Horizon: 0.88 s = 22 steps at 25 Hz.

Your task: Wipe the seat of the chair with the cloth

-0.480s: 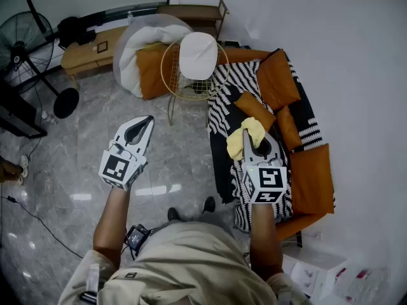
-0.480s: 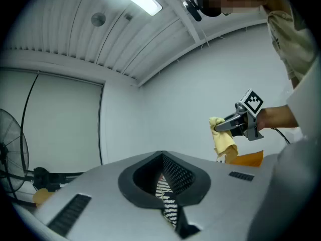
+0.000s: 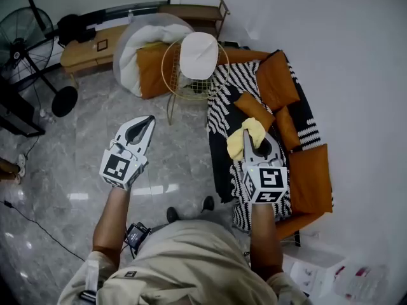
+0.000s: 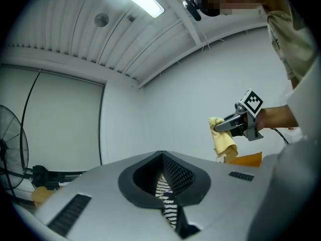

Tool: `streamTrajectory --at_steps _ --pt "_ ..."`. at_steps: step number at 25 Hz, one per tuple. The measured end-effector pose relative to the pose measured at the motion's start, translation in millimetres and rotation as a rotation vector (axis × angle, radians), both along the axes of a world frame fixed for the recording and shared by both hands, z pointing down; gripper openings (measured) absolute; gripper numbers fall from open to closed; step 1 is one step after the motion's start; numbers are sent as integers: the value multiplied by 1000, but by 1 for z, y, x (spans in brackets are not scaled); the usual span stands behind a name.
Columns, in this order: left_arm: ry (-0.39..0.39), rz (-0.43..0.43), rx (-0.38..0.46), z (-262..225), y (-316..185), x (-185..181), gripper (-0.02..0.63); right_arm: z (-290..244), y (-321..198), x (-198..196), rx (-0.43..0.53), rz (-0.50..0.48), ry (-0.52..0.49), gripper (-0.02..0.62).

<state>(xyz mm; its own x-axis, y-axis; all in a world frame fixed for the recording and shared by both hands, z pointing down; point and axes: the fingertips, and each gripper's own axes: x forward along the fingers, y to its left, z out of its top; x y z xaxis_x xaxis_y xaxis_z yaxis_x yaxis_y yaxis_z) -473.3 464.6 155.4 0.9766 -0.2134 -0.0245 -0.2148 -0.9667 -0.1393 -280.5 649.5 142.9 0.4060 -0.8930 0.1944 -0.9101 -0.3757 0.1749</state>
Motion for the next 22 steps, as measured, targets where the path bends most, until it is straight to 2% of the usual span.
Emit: streamTrajectory --at_steps 4,8,10,17,22 --pt "13 10 13 2 0 5 15 0 2 2 1 5 -5 80" --pt "-21 -1 -31 12 -2 17 15 7 -3 18 24 -12 -55 83" --pt "-13 -8 -5 17 -9 27 15 11 -11 32 47 -33 -79 84" --pt "-75 -79 0 28 -44 76 15 34 -65 99 50 -90 -152 84" --pt "-104 -135 -4 24 -63 130 15 43 -103 161 39 -151 -182 84"
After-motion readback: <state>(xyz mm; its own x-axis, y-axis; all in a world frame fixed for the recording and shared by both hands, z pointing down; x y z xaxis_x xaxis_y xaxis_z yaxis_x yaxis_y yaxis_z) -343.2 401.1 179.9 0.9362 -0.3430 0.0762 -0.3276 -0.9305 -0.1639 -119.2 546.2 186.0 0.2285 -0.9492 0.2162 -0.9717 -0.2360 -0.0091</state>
